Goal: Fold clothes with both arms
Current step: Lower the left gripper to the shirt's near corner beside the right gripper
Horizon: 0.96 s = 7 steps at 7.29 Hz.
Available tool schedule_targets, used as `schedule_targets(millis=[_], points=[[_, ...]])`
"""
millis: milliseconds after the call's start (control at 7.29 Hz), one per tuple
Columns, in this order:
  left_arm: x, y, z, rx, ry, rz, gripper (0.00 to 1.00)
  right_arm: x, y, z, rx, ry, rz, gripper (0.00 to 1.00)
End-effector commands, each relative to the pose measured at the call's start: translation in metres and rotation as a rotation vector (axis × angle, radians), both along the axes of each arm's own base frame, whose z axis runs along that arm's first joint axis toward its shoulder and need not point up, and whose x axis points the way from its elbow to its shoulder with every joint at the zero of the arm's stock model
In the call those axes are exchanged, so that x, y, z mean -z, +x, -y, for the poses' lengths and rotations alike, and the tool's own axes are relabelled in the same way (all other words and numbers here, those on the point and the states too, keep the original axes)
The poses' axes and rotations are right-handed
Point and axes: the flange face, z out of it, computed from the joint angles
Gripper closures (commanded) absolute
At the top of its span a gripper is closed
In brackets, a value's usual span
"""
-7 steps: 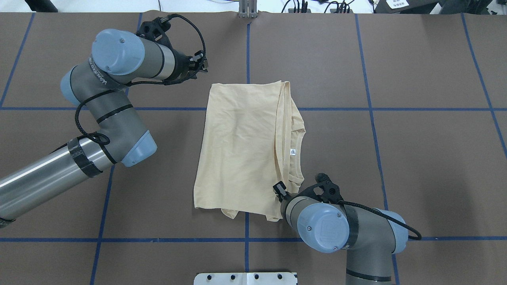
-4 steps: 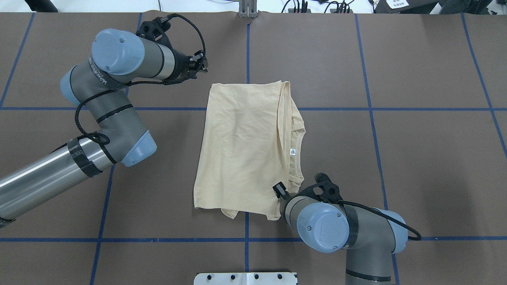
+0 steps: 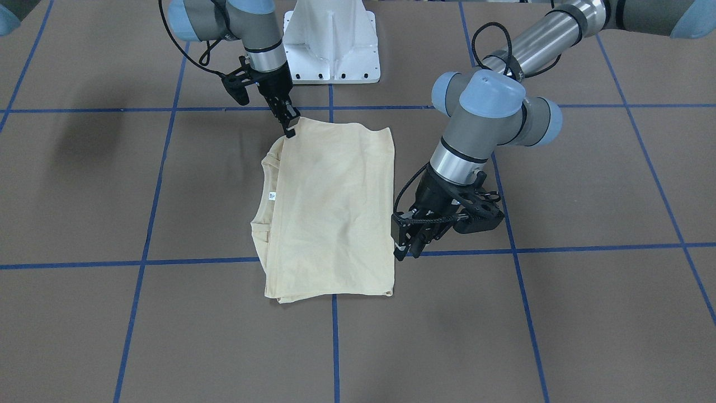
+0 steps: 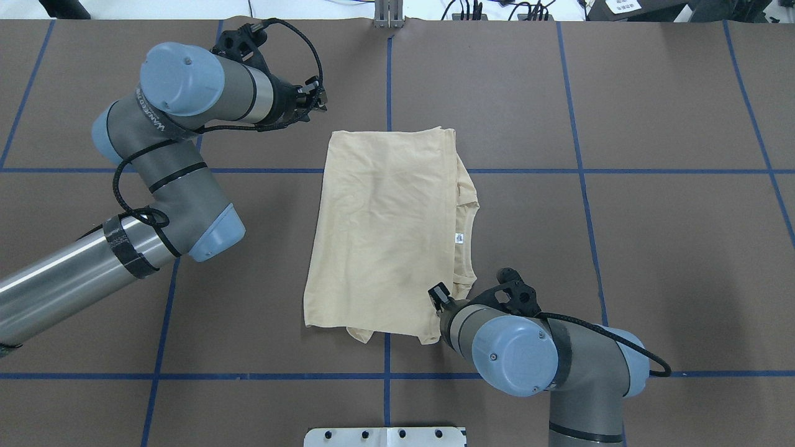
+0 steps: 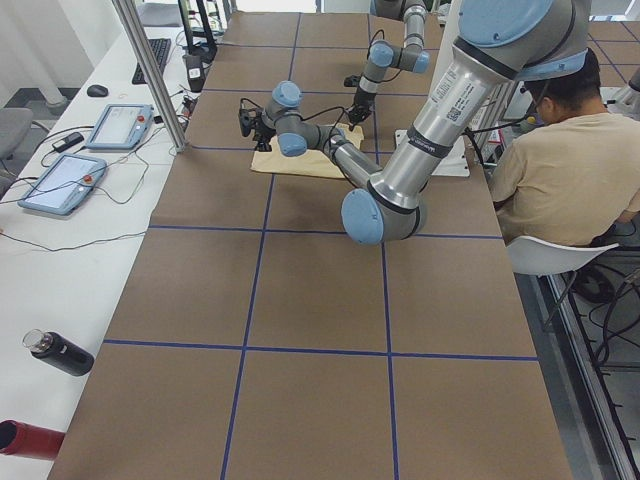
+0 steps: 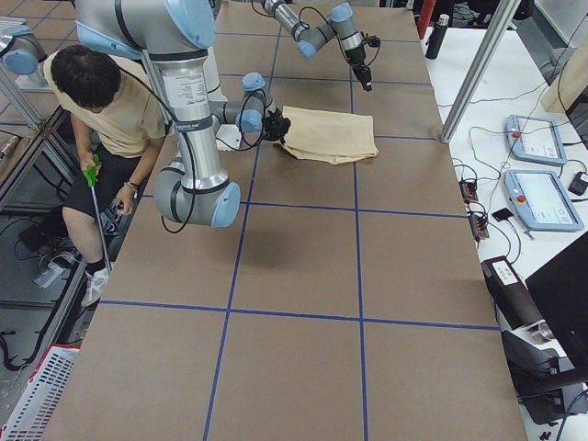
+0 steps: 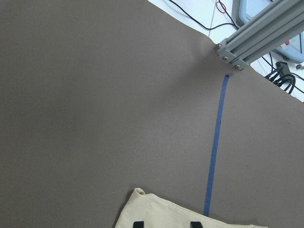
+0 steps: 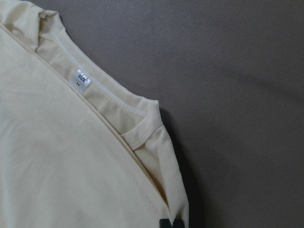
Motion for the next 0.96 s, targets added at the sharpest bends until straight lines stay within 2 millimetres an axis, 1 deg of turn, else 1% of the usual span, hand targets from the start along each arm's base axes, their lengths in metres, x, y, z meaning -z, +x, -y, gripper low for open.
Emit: schedule_targets(millis=[0, 137, 274, 411, 549, 686, 823], points=[[-0.01, -0.04, -0.061, 0.004, -0.056, -0.071, 0.56, -0.006, 0.015, -0.003, 0.001, -0.001, 0.0, 1.0], [-0.016, -0.033, -0.111, -0.015, -0.131, -0.129, 0.56, -0.008, 0.019, -0.002, -0.001, -0.002, -0.003, 1.0], [-0.015, -0.024, -0.161, -0.03, -0.194, -0.182, 0.54, -0.012, 0.023, -0.003, 0.0, -0.004, -0.007, 1.0], [-0.026, 0.015, -0.216, -0.021, -0.263, -0.185, 0.53, -0.018, 0.027, -0.004, 0.0, -0.005, -0.015, 1.0], [-0.035, 0.049, -0.258, -0.028, -0.288, -0.121, 0.53, -0.017, 0.028, -0.005, 0.002, -0.005, -0.013, 1.0], [-0.04, 0.065, -0.282, -0.038, -0.356, -0.101, 0.53, -0.016, 0.028, -0.005, 0.002, -0.004, -0.01, 1.0], [-0.045, 0.08, -0.307, -0.071, -0.382, -0.07, 0.5, -0.017, 0.027, -0.006, 0.003, -0.005, -0.012, 1.0]])
